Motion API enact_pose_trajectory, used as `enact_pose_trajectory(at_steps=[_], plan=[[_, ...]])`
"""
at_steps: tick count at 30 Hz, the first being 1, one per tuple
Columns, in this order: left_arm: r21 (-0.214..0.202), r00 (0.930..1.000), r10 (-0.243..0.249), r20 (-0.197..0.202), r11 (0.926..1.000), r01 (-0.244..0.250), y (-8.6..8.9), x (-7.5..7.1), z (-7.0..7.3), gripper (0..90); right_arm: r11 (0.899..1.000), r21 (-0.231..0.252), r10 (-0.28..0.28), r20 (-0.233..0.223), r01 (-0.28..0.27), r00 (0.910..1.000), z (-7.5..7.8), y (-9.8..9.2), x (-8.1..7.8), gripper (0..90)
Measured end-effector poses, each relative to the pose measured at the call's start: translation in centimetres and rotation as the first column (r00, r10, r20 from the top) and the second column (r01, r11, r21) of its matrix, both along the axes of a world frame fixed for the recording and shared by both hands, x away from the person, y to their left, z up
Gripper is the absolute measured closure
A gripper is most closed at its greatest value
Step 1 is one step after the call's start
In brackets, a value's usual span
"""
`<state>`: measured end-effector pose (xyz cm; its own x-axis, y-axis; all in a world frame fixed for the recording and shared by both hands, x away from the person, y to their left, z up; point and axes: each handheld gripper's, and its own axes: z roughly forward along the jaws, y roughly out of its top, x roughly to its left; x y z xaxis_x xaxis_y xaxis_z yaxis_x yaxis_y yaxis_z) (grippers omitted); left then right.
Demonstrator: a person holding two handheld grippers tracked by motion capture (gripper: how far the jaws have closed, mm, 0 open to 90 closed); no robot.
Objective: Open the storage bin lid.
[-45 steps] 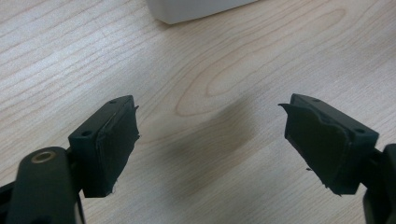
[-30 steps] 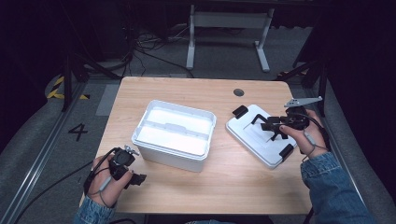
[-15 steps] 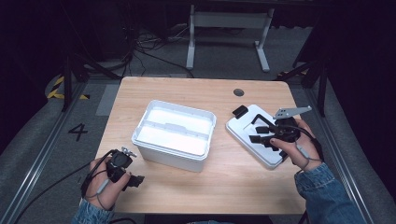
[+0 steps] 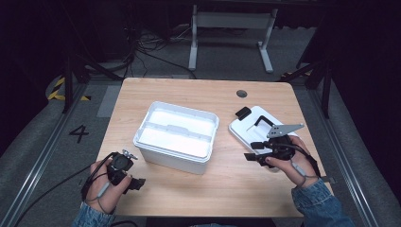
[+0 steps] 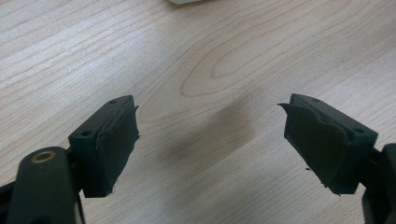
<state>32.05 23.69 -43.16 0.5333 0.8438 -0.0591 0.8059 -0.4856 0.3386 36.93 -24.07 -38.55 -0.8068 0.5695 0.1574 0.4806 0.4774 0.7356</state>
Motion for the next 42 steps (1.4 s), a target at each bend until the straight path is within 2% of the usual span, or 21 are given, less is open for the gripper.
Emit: enact_pose_trajectory(at_steps=[11, 19, 28, 33, 34, 37, 39, 42], plan=[[-0.001, 1.0, -0.002, 0.001, 1.0, 0.002, 0.0, 0.0, 0.0, 18.3, 1.0, -0.008, 0.025, -0.036, -0.025, 0.9991, -2.2, 0.7, -0.9, 43.9], [-0.003, 0.9999, -0.01, 0.004, 0.9999, 0.01, -0.1, 0.1, 0.0, 18.2, 0.999, -0.015, 0.029, -0.043, -0.029, 0.9987, -3.6, 1.1, -1.4, 43.1], [0.0, 0.9999, -0.011, -0.009, 0.9999, 0.011, -0.3, 0.2, -0.1, 18.2, 0.998, -0.045, 0.041, -0.057, -0.043, 0.9976, -5.9, 2.1, -1.8, 43.1], [0.003, 0.9998, -0.021, -0.005, 0.9998, 0.021, -0.3, 0.4, -0.1, 18.2, 0.997, -0.065, 0.035, -0.048, -0.038, 0.9983, -7.2, 2.5, -2.1, 43.0], [0.009, 0.9997, -0.024, -0.002, 0.9997, 0.024, -0.3, 0.4, -0.1, 18.2, 0.997, -0.073, 0.035, -0.029, -0.037, 0.999, -7.5, 2.6, -2.2, 43.0], [0.001, 0.9998, -0.019, -0.006, 0.9998, 0.019, -0.3, 0.5, -0.2, 18.2, 0.997, -0.066, 0.029, -0.015, -0.03, 0.9995, -7.8, 2.8, -2.4, 43.2], [0.005, 0.9999, -0.015, -0.008, 0.9999, 0.015, -0.3, 0.5, -0.3, 18.2, 0.997, -0.068, 0.024, 0.024, -0.022, 0.9994, -8.3, 3.0, -2.7, 43.7], [0.004, 0.9998, -0.019, 0.0, 0.9998, 0.019, -0.3, 0.6, -0.3, 18.2, 0.998, -0.064, 0.028, 0.045, -0.025, 0.9986, -8.7, 3.3, -2.9, 44.0]])
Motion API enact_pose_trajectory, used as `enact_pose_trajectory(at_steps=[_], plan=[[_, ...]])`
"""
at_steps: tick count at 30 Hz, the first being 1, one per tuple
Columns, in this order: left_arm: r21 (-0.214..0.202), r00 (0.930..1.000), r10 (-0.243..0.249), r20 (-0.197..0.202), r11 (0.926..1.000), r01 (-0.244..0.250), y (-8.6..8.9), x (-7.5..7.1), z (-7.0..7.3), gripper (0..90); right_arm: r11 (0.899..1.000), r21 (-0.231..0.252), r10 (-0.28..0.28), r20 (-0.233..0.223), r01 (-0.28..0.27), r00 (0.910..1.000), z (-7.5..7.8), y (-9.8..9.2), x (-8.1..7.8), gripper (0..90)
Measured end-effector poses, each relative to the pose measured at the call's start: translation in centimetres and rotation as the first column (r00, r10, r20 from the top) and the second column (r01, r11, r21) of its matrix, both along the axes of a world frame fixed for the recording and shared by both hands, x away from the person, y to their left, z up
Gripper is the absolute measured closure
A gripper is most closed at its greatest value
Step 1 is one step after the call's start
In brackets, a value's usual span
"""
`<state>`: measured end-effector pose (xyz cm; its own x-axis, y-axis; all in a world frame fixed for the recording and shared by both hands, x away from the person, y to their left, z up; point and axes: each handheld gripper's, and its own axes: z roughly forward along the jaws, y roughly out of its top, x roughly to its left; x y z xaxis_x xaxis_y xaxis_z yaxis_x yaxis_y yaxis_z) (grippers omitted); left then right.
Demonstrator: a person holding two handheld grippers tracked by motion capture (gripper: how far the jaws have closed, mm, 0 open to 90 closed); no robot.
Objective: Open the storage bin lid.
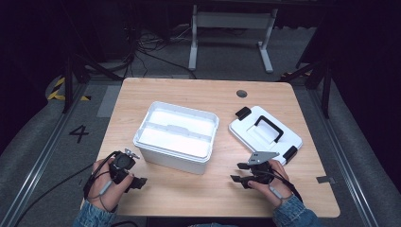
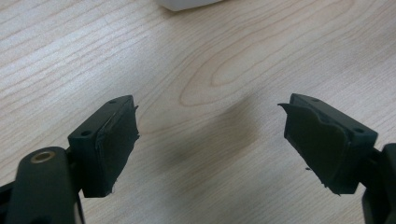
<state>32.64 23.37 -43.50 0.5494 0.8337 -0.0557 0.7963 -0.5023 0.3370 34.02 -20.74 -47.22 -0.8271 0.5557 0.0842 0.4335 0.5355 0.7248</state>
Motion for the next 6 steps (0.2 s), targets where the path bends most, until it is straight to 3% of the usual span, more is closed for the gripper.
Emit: enact_pose_trajectory(at_steps=[6], plan=[[-0.002, 1.0, -0.002, -0.006, 1.0, 0.002, -0.2, 0.08, -0.05, 18.2, 1.0, 0.007, 0.001, -0.002, 0.0, 1.0, -0.37, 0.13, -0.17, 43.6]])
